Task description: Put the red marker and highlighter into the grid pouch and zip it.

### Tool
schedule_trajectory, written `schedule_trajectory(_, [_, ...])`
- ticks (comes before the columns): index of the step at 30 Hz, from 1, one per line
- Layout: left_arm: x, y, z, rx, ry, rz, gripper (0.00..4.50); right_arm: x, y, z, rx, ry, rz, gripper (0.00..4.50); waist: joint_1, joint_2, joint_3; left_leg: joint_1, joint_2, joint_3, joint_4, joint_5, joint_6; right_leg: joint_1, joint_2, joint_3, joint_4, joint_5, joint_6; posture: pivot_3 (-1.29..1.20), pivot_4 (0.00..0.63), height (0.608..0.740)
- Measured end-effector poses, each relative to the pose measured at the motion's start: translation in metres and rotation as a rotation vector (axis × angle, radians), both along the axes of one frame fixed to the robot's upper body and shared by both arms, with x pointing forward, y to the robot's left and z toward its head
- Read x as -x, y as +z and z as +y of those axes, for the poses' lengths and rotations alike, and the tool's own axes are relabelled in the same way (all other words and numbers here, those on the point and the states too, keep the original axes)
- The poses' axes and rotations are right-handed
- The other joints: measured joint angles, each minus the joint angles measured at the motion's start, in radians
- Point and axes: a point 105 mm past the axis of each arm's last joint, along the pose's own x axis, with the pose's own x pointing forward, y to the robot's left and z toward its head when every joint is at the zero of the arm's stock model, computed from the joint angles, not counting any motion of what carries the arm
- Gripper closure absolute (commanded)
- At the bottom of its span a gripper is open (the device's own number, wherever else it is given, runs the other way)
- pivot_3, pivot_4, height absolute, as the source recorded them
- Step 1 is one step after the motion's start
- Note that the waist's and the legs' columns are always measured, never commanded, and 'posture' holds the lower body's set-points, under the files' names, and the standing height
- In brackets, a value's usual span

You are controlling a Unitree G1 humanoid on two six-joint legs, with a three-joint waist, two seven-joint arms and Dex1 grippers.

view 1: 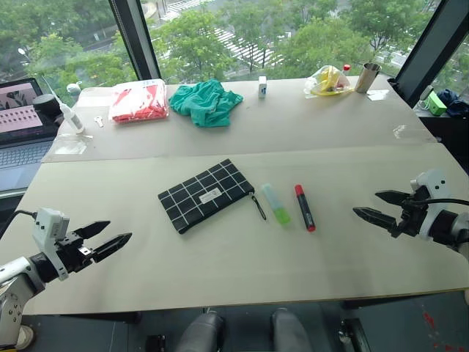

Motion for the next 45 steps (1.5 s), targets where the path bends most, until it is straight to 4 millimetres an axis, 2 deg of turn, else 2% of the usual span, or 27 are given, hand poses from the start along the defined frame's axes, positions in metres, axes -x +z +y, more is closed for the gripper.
schedule_trajectory(3, [-0.002, 0.000, 0.001, -0.023, 0.000, -0.004, 0.00, -0.001, 0.000, 0.001, 0.000, 0.000, -0.003, 0.03, 0.000, 0.000, 0.000, 0.000, 0.000, 0.000, 0.000, 0.000, 0.000, 0.000, 0.000, 0.000, 0.000, 0.000, 0.000, 0.00, 0.150, 0.740])
schedule_trajectory(6, [-0.007, -0.003, 0.000, -0.118, -0.030, -0.006, 0.00, -0.010, 0.004, 0.007, -0.027, -0.006, -0.037, 0.74, -0.001, 0.000, 0.000, 0.000, 0.001, 0.001, 0.000, 0.000, 0.000, 0.000, 0.000, 0.000, 0.000, 0.001, -0.001, 0.00, 0.150, 0.740])
schedule_trajectory(9, [-0.020, 0.003, 0.000, -0.208, -0.069, -0.104, 0.00, -0.016, 0.010, 0.012, -0.047, -0.004, -0.062, 1.74, 0.004, 0.000, 0.000, 0.000, 0.001, 0.001, 0.000, 0.000, 0.000, 0.000, 0.000, -0.001, -0.001, 0.001, -0.002, 0.00, 0.150, 0.740])
schedule_trajectory(13, [-0.035, 0.025, 0.004, -0.395, -0.119, -0.306, 0.00, -0.021, 0.014, 0.028, -0.058, 0.055, -0.080, 3.09, 0.005, 0.000, 0.000, 0.000, 0.001, 0.002, 0.000, 0.000, 0.000, 0.000, 0.000, -0.001, -0.002, 0.002, -0.003, 0.00, 0.150, 0.740])
schedule_trajectory(14, [-0.034, 0.022, 0.003, -0.437, -0.145, -0.316, 0.00, -0.023, 0.015, 0.035, -0.066, 0.077, -0.084, 3.57, 0.001, 0.000, 0.000, 0.001, 0.002, 0.003, 0.000, -0.002, 0.000, 0.000, 0.000, -0.001, -0.002, 0.002, -0.003, 0.00, 0.150, 0.740])
schedule_trajectory(15, [-0.033, 0.018, 0.003, -0.467, -0.166, -0.315, 0.00, -0.026, 0.015, 0.043, -0.075, 0.099, -0.088, 3.78, -0.003, 0.000, 0.000, 0.002, 0.002, 0.004, 0.000, -0.003, 0.000, -0.001, 0.000, -0.001, -0.002, 0.002, -0.003, 0.00, 0.150, 0.740])
schedule_trajectory(17, [-0.031, 0.006, -0.004, -0.520, -0.237, -0.311, 0.00, -0.031, 0.016, 0.071, -0.097, 0.182, -0.098, 4.48, -0.013, 0.000, 0.000, 0.003, 0.004, 0.005, 0.000, -0.004, -0.001, -0.002, 0.001, -0.002, -0.001, 0.002, -0.003, 0.00, 0.150, 0.740])
schedule_trajectory(20, [-0.031, 0.000, -0.008, -0.550, -0.281, -0.327, 0.00, -0.043, 0.019, 0.112, -0.082, 0.283, -0.120, 4.48, -0.017, 0.000, 0.000, 0.002, 0.004, 0.006, 0.000, -0.004, -0.001, -0.004, 0.001, -0.003, 0.000, 0.002, -0.004, 0.00, 0.150, 0.740])
schedule_trajectory(24, [-0.039, 0.011, -0.016, -0.585, -0.307, -0.417, 0.00, -0.066, 0.019, 0.166, -0.010, 0.349, -0.164, 4.48, -0.014, 0.000, 0.000, 0.002, 0.004, 0.006, 0.000, -0.004, -0.001, -0.005, 0.001, -0.003, 0.001, 0.003, -0.004, 0.00, 0.150, 0.740])
schedule_trajectory(30, [-0.043, 0.007, -0.020, -0.668, -0.356, -0.444, 0.00, -0.087, 0.012, 0.216, 0.068, 0.394, -0.178, 4.48, -0.013, -0.001, 0.000, -0.003, 0.003, 0.006, 0.001, 0.001, -0.010, -0.011, 0.001, -0.004, 0.003, 0.003, -0.004, 0.00, 0.150, 0.740])
schedule_trajectory(33, [-0.046, 0.006, -0.023, -0.706, -0.390, -0.452, 0.00, -0.092, 0.003, 0.234, 0.135, 0.414, -0.174, 4.48, -0.017, -0.001, 0.000, -0.004, 0.003, 0.006, 0.001, 0.002, -0.011, -0.013, 0.001, -0.005, 0.006, 0.003, -0.004, 0.00, 0.150, 0.740])
schedule_trajectory(38, [-0.048, -0.001, -0.026, -0.760, -0.430, -0.451, 0.00, -0.103, -0.014, 0.247, 0.239, 0.392, -0.146, 4.48, -0.033, -0.001, 0.000, -0.004, 0.004, 0.006, 0.001, 0.002, -0.011, -0.014, 0.001, -0.006, 0.006, 0.003, -0.004, 0.00, 0.150, 0.740])
schedule_trajectory(40, [-0.048, -0.005, -0.028, -0.772, -0.449, -0.449, 0.00, -0.105, -0.019, 0.258, 0.295, 0.405, -0.153, 4.48, -0.037, -0.001, 0.000, -0.004, 0.004, 0.006, 0.001, 0.002, -0.011, -0.015, 0.001, -0.007, 0.007, 0.003, -0.004, 0.00, 0.150, 0.740])
schedule_trajectory(45, [-0.053, -0.004, -0.035, -0.804, -0.482, -0.483, 0.00, -0.109, -0.021, 0.272, 0.442, 0.434, -0.223, 4.48, -0.051, -0.001, 0.000, -0.004, 0.004, 0.006, 0.001, 0.002, -0.012, -0.015, 0.001, -0.008, 0.008, 0.003, -0.004, 0.00, 0.150, 0.740])
